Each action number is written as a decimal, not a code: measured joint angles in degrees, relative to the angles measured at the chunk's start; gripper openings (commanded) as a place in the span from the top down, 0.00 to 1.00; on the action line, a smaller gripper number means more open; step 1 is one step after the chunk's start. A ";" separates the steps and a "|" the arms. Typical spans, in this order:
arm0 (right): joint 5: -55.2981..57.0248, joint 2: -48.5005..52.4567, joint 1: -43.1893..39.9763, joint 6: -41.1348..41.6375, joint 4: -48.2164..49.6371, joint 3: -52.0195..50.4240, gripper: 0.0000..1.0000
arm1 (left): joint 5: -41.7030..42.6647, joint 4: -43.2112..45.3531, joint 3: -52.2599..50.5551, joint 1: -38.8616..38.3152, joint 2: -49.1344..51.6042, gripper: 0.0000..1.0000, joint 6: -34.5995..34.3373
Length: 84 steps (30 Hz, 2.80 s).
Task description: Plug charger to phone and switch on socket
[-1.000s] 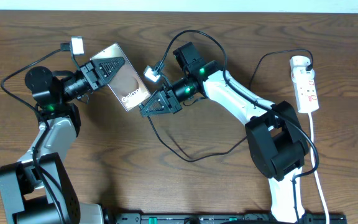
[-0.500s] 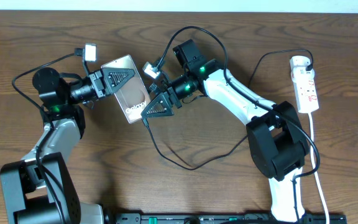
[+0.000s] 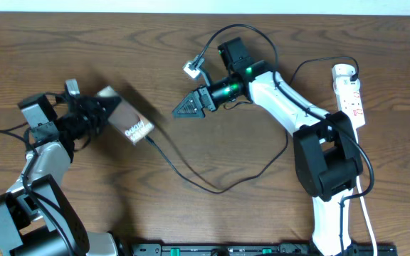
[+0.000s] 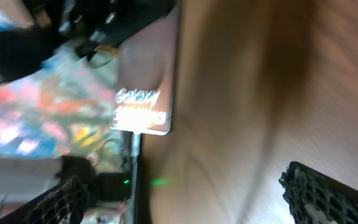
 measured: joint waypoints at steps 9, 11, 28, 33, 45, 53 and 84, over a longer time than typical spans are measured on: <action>15.13 0.00 -0.94 2.19 -5.77 0.00 0.01 | -22.27 -21.68 -0.11 -3.26 -0.04 0.93 11.21; 16.63 0.00 -0.94 2.34 -5.95 0.00 0.01 | -25.83 -23.30 -0.11 -4.31 -0.04 0.93 11.91; 21.11 0.00 -0.94 2.40 -7.41 0.00 0.01 | -32.04 -24.02 -3.50 -7.80 -0.11 0.66 12.24; 21.11 0.00 -0.94 2.43 -7.41 0.00 0.01 | -31.80 -24.41 -3.48 -7.87 -0.83 0.57 12.66; 21.14 0.00 -0.94 2.67 -7.45 0.00 0.04 | -30.73 -27.41 -2.86 -7.89 -1.84 0.23 13.46; 27.06 -0.33 -2.43 3.02 -8.92 0.00 0.01 | -29.90 -29.70 -1.42 -7.91 -2.93 0.11 17.81; 29.51 -19.67 -60.41 -7.58 -16.13 0.85 0.01 | -31.41 -30.29 12.00 -15.13 -23.85 0.03 22.93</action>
